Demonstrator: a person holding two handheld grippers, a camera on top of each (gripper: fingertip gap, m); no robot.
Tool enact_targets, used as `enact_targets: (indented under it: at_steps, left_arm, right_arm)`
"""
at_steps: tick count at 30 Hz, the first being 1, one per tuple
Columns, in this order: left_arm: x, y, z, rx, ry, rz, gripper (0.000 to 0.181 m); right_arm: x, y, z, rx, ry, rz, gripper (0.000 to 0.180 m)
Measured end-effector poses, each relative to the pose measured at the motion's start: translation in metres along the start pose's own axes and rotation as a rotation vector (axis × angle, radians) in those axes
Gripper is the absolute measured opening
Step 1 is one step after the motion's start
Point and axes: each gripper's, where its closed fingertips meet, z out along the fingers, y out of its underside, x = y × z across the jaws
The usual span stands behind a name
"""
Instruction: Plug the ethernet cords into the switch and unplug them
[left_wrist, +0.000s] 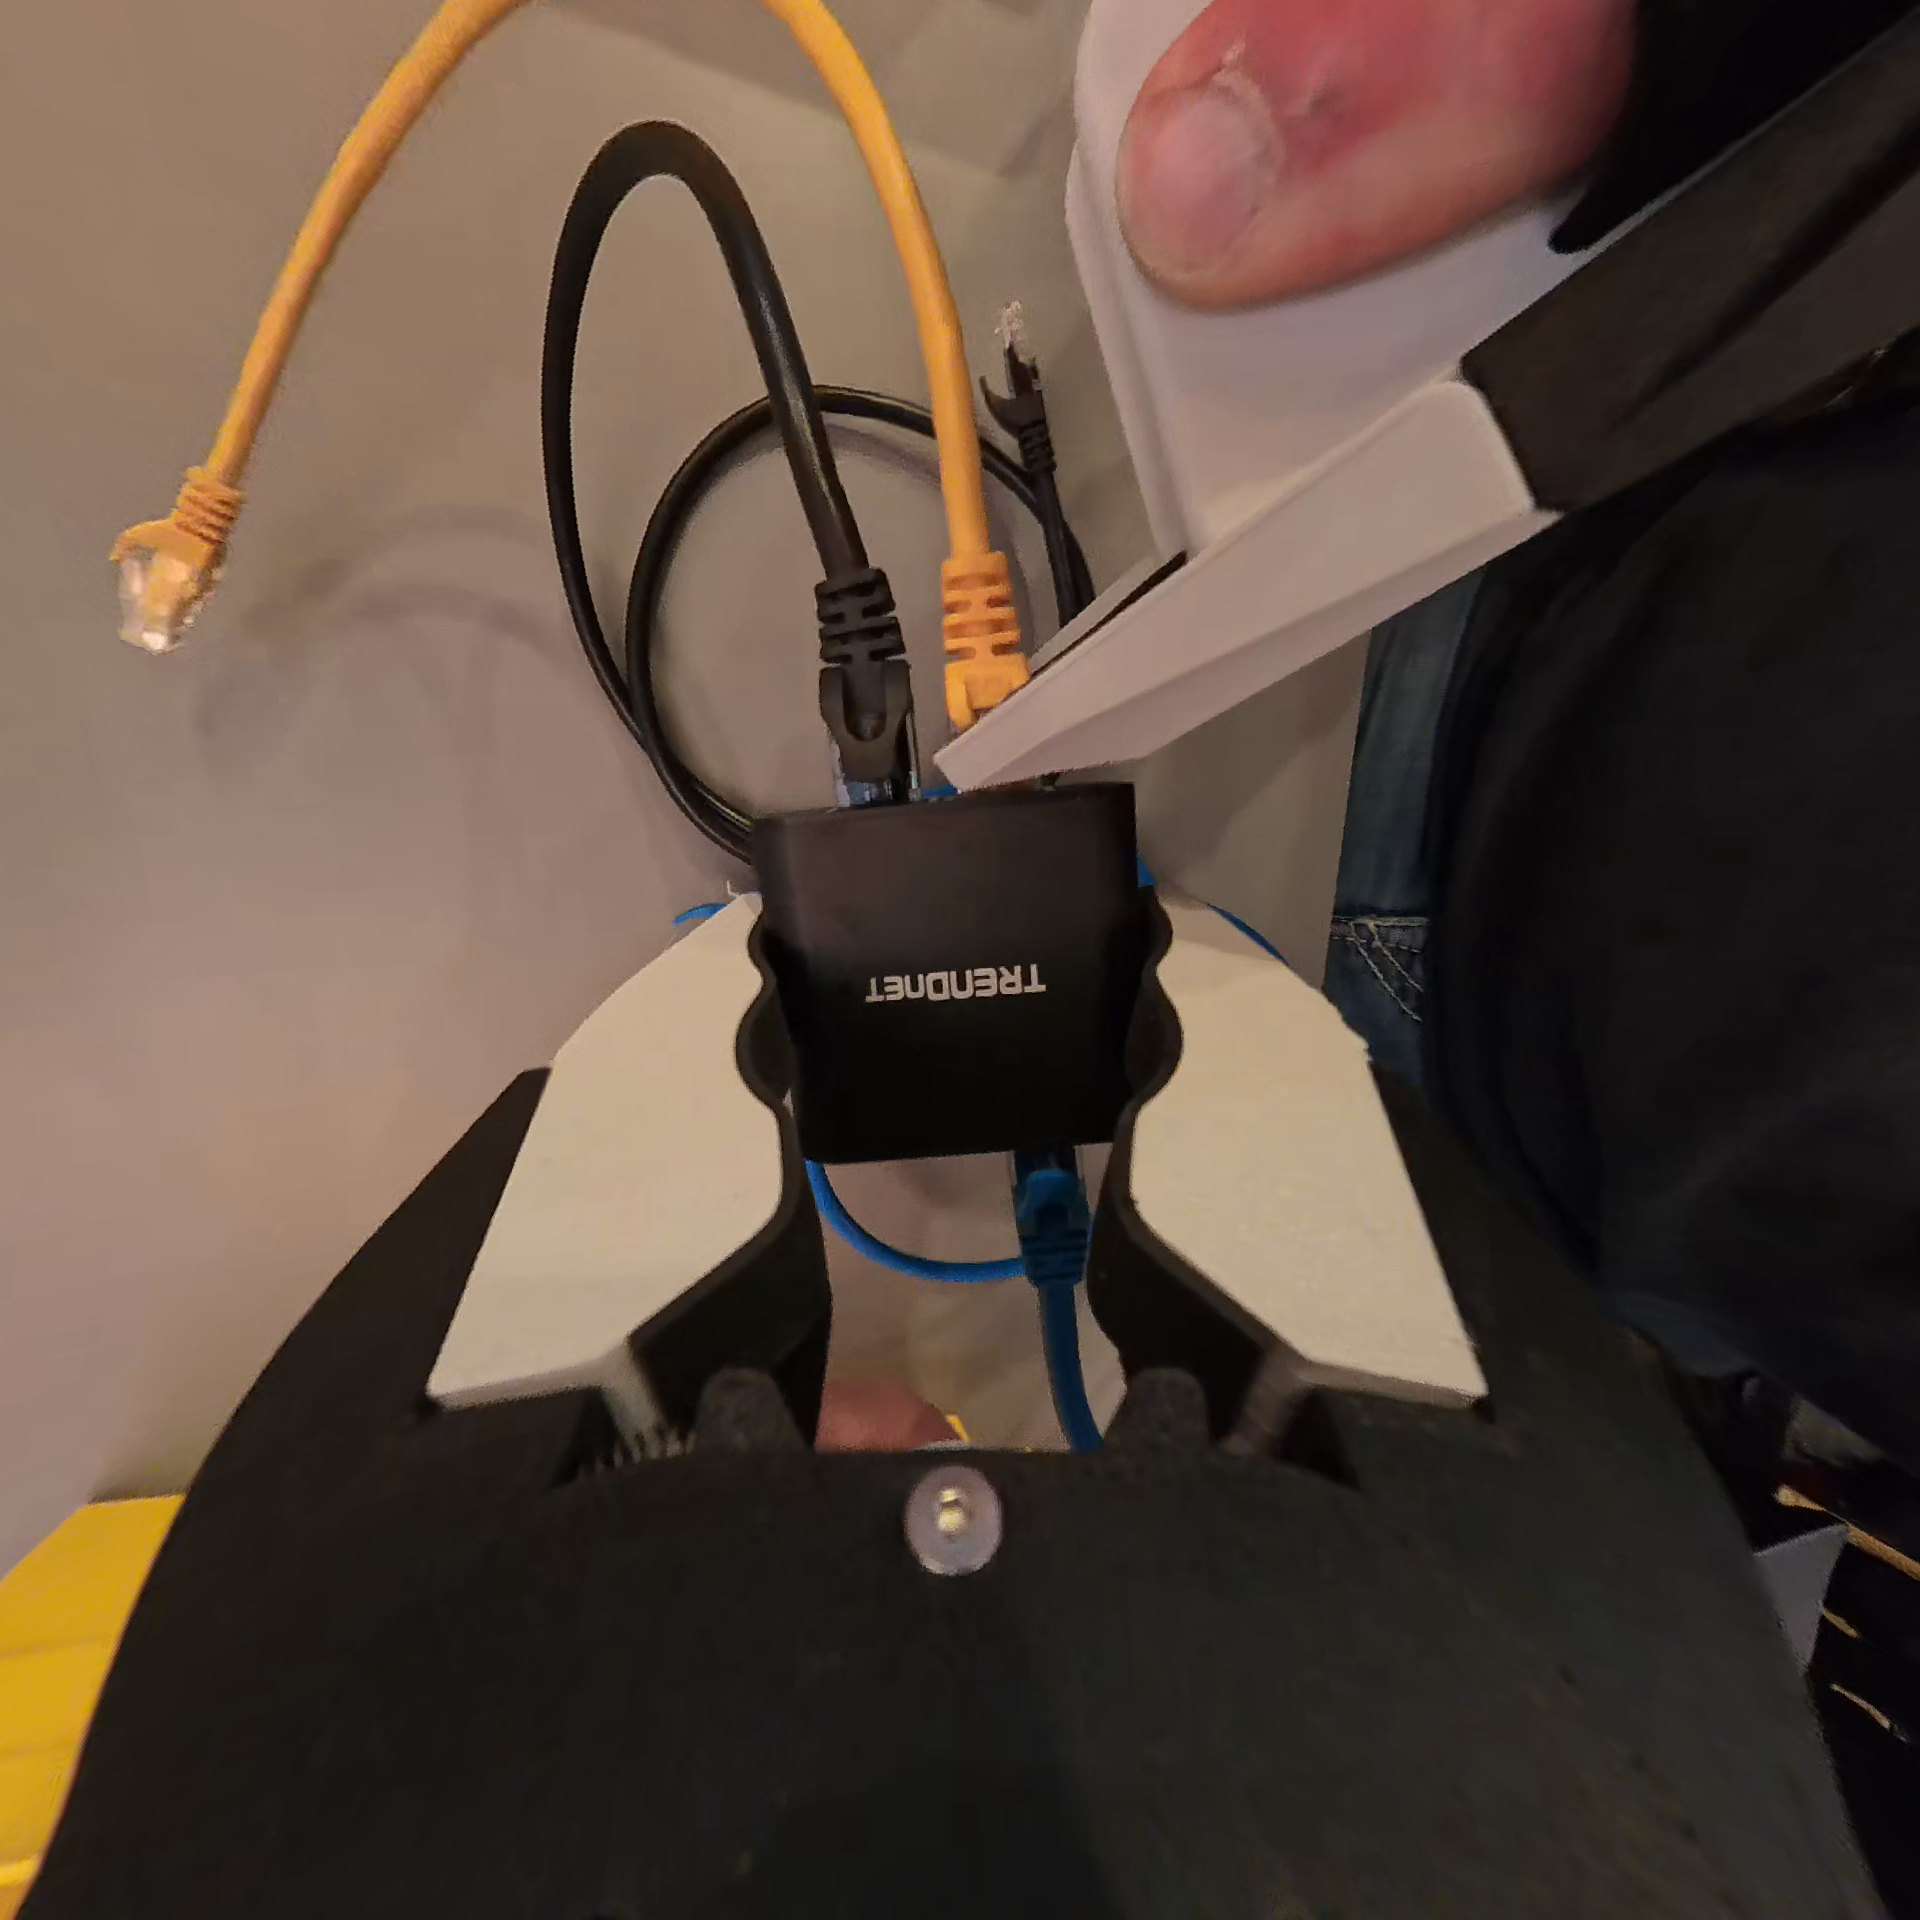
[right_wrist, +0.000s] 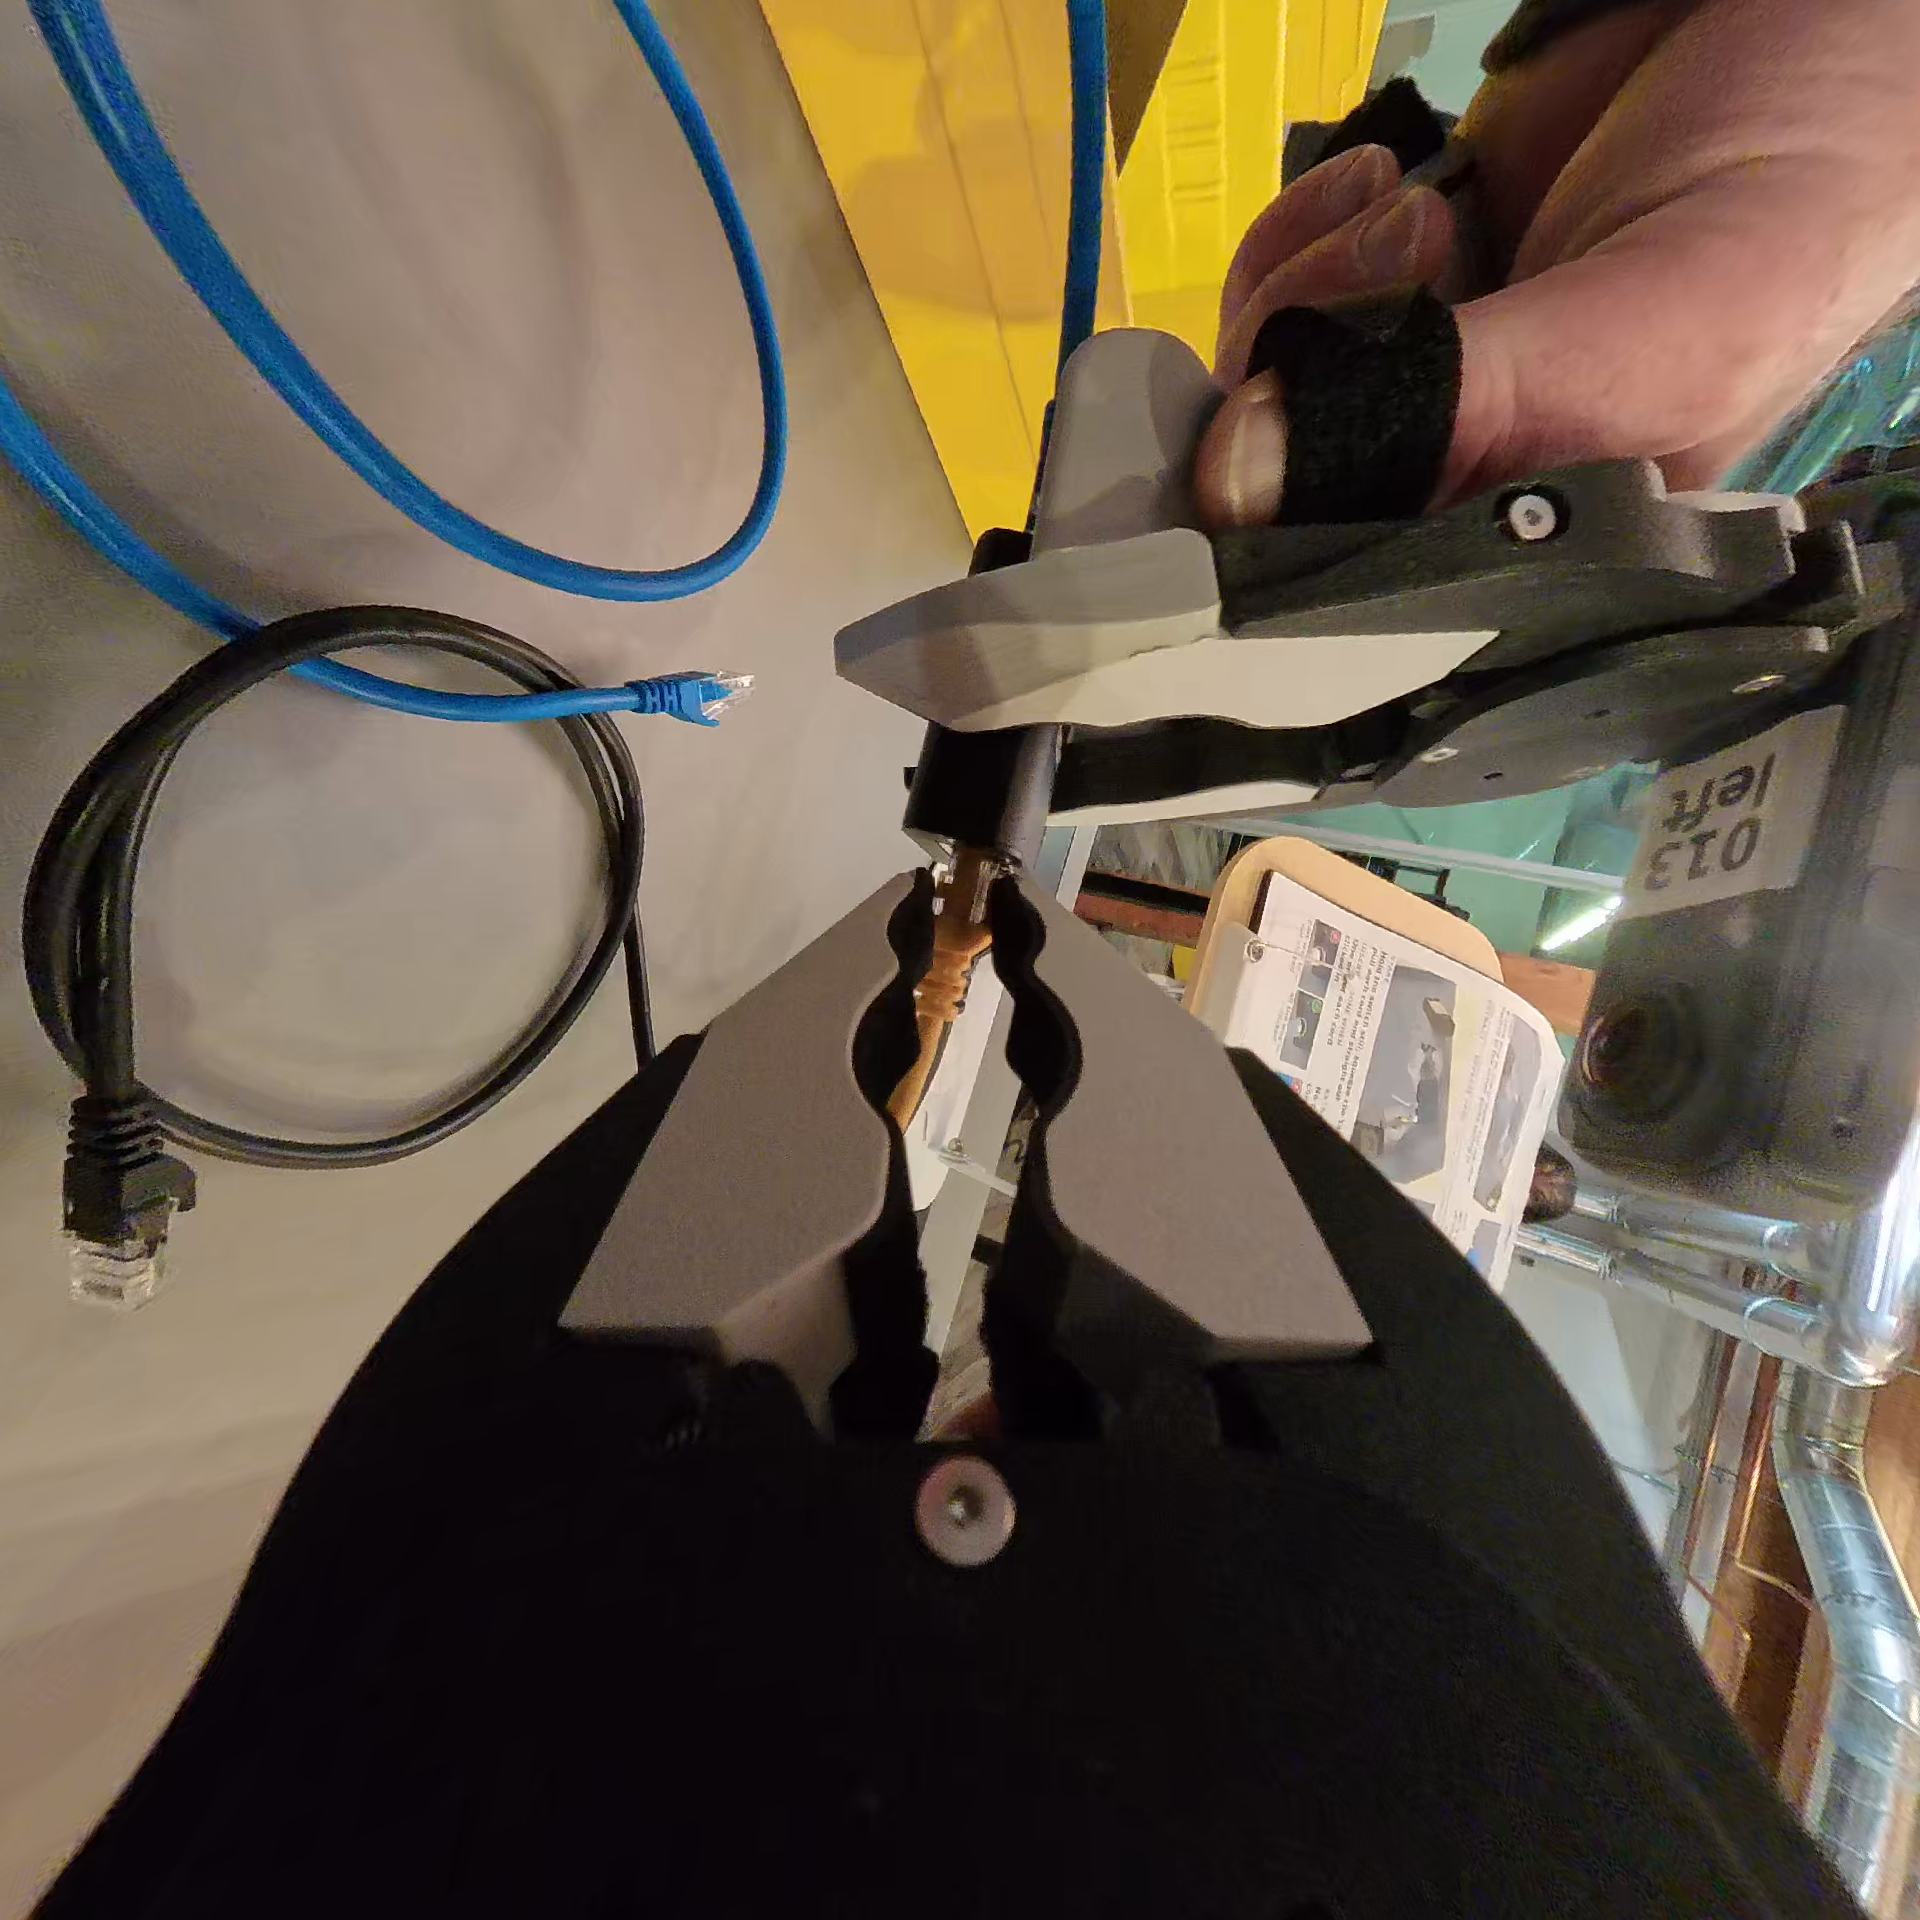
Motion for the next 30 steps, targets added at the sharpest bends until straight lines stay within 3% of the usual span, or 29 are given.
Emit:
enact_targets:
  at_steps: [1, 8, 15, 23, 30]
  left_arm:
    - [0.001, 0.0, -0.001, 0.006, 0.013, 0.001, 0.063]
    - [-0.01, 0.013, -0.019, 0.07, 0.022, -0.057, 0.063]
    - [-0.021, 0.014, -0.02, 0.068, -0.079, -0.034, 0.063]
    - [-0.021, 0.018, -0.009, 0.093, -0.14, -0.013, 0.063]
    - [-0.017, 0.022, -0.004, 0.11, -0.164, -0.004, 0.063]
  right_arm:
    - [0.001, -0.001, -0.001, 0.002, 0.005, -0.001, 0.009]
    - [-0.023, 0.018, -0.009, -0.034, -0.056, 0.031, 0.009]
    - [0.046, 0.039, -0.06, 0.005, 0.142, 0.278, 0.009]
    - [0.115, 0.116, -0.158, -0.116, 0.363, 0.427, 0.01]
    - [0.065, 0.198, -0.222, -0.173, 0.415, 0.792, 0.01]
